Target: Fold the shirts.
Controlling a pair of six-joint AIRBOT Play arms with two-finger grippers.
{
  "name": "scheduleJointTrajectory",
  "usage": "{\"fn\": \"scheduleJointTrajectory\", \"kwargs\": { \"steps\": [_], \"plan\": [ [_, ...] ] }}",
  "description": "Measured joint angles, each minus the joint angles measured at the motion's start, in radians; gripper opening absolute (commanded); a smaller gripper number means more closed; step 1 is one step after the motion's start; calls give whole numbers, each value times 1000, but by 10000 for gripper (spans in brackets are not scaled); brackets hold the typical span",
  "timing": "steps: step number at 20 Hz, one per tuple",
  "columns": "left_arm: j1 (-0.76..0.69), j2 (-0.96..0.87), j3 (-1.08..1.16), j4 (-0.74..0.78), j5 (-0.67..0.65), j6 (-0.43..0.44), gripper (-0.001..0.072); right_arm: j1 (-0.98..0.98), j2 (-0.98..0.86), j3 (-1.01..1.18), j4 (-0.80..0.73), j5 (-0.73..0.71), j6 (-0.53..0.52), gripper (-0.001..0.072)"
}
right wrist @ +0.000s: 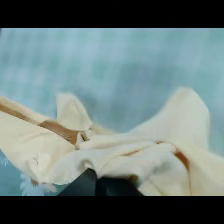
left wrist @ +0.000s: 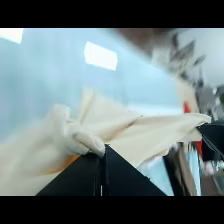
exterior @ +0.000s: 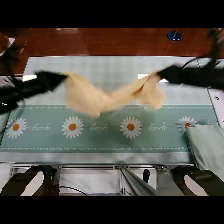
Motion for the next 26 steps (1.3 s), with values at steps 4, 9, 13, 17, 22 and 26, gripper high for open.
{"fn": "scheduleJointTrajectory", "kwargs": {
  "steps": [4,9,13,17,22,26],
  "plan": [
    [67,136,306,39,89,-26,18,-54,5,438,-108,132,0,16],
    [162,278,589,326,129,-160,18,-70,66,731,-260,277,13,16],
    [230,388,714,562,141,-235,18,-73,149,790,-344,385,39,17],
    [263,439,750,691,118,-261,18,-74,195,803,-376,470,57,17],
    [274,417,651,732,21,-295,19,-74,204,651,-349,524,70,17],
    [270,357,423,687,-7,-305,18,-74,175,346,-282,419,48,16]
  ]
}}
